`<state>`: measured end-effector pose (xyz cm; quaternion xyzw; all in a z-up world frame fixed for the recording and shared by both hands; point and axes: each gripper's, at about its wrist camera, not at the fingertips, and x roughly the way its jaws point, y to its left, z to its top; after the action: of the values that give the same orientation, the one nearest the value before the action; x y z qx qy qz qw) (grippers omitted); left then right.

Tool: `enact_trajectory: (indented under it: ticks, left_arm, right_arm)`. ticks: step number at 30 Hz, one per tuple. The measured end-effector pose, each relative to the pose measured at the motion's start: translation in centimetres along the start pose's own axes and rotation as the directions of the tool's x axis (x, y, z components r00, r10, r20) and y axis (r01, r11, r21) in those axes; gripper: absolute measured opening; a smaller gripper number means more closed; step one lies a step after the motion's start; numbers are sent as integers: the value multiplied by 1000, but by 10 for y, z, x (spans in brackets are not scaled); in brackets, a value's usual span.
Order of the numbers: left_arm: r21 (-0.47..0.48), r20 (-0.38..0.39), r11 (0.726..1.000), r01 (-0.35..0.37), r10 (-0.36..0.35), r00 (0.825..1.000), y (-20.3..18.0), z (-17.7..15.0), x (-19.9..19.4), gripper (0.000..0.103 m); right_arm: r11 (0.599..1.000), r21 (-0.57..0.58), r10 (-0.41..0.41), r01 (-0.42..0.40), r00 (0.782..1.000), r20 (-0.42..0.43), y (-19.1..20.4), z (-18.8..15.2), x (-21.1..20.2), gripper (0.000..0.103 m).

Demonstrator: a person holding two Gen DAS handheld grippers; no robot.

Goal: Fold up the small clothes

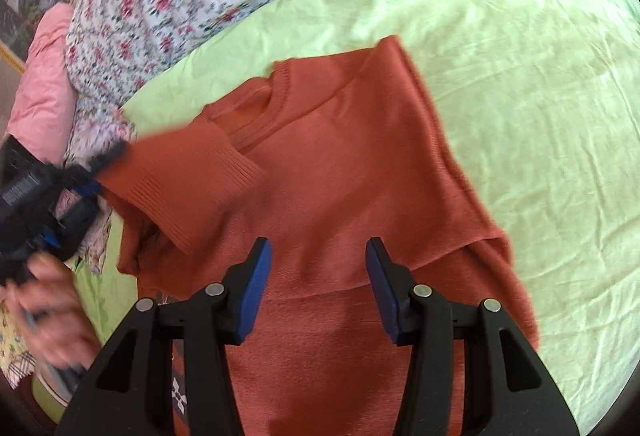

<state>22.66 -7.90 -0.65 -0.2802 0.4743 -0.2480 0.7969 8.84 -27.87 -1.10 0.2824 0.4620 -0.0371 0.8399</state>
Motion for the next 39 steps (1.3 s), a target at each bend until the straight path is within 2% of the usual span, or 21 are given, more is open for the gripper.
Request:
enact_trajectory:
  ticks: [4,7,9,11,14,17,18,20,23,26,27,28,29,31,32,33,36,39]
  left_arm:
    - [-10,-123,999,-50,49,991,19,-31,42,6]
    - [-17,-168,998,-54,50,985,31,-43,44,18]
    - [0,-165,998,-57,57,985,36,-46,31,31]
    - [23,-155,997,-75,78,985,40,-50,13,38]
    - [63,-138,990,-127,135,981,51,-57,-25,39]
    - [99,-113,970,-223,234,966,68,-68,-59,40]
    - [100,-99,961,-258,268,958,76,-70,-71,40]
    - [91,-55,929,-359,365,929,95,-72,-94,40]
    - [56,-6,866,-497,498,867,124,-72,-116,40]
    - [53,5,810,-583,584,812,149,-67,-119,41]
    - [61,10,786,-615,615,788,158,-65,-116,40]
    - [63,8,775,-629,630,777,167,-65,-117,41]
    - [61,1,768,-638,639,769,173,-62,-113,40]
    - [56,11,764,-642,643,766,180,-54,-108,42]
    - [59,22,757,-651,651,758,180,-51,-106,42]
    - [56,26,749,-660,660,751,181,-48,-106,42]
    - [9,37,748,-663,663,748,184,-40,-110,41]
    - [-30,42,757,-653,653,756,186,-37,-113,41]
  right_arm:
    - [999,36,-1,1,1000,2,-11,0,-2,50]
    - [998,64,22,-22,1000,-6,-15,-2,1,50]
    - [997,73,42,-41,999,-13,-13,-3,5,50]
    - [997,58,50,-49,999,-20,-6,-4,10,50]
    - [999,10,39,-39,999,-31,6,-5,23,50]
    - [1000,-6,8,-8,999,-45,14,-3,39,50]
    - [1000,-8,1,-1,999,-49,15,-3,44,50]
    - [1000,-17,-23,22,998,-66,18,-1,56,50]
    - [998,-11,-63,62,995,-81,18,1,74,50]
    - [997,-11,-73,72,992,-105,20,0,87,51]
    - [997,-19,-71,69,992,-107,23,-1,89,51]
    - [997,-30,-68,65,992,-106,26,-2,91,50]
    - [997,-47,-67,63,992,-110,30,-2,93,49]
    - [997,-65,-57,49,991,-121,34,-2,95,15]
    - [997,-71,-43,34,991,-128,36,0,94,5]
    - [996,-77,-42,33,992,-116,37,2,90,5]
    - [997,-81,10,-12,1000,-27,41,17,53,5]
    - [996,-79,57,-49,992,108,34,37,-7,4]
